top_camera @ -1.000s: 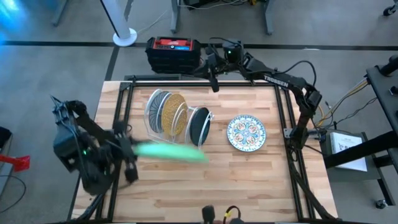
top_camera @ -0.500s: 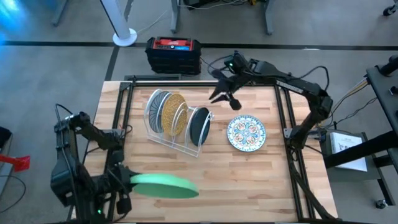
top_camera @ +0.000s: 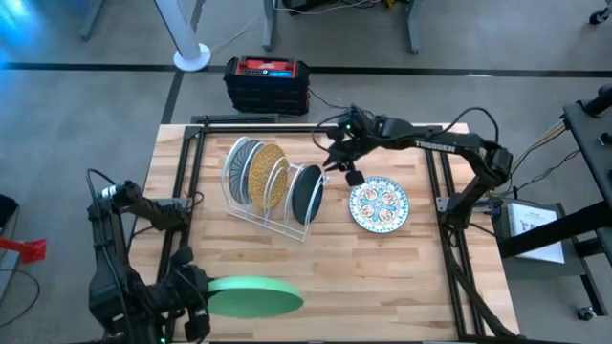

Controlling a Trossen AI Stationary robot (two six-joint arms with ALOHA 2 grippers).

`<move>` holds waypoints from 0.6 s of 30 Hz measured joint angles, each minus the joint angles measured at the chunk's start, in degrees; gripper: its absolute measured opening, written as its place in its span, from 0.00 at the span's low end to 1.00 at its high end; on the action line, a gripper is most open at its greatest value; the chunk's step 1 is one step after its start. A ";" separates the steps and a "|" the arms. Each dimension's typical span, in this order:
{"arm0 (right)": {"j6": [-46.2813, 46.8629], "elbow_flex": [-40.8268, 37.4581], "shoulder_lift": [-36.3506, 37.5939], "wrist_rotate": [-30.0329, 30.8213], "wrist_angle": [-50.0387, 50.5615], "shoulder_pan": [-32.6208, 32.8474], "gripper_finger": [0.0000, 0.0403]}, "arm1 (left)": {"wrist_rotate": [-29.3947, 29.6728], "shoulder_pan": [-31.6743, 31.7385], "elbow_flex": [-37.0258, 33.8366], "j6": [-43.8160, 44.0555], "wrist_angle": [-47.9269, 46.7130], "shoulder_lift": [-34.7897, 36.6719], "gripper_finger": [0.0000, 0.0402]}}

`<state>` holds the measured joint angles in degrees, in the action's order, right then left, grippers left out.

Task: Sort dishes
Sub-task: Put the green plate in the dish rack

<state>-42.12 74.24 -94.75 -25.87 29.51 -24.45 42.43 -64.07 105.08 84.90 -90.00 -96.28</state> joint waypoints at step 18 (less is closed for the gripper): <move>7.81 -5.45 5.67 9.02 -0.10 -0.79 0.26 | -16.52 -1.97 0.11 23.70 -0.02 -5.99 0.11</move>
<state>-34.31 68.80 -89.09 -16.84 29.41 -25.24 25.91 -66.04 105.19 108.60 -90.02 -102.26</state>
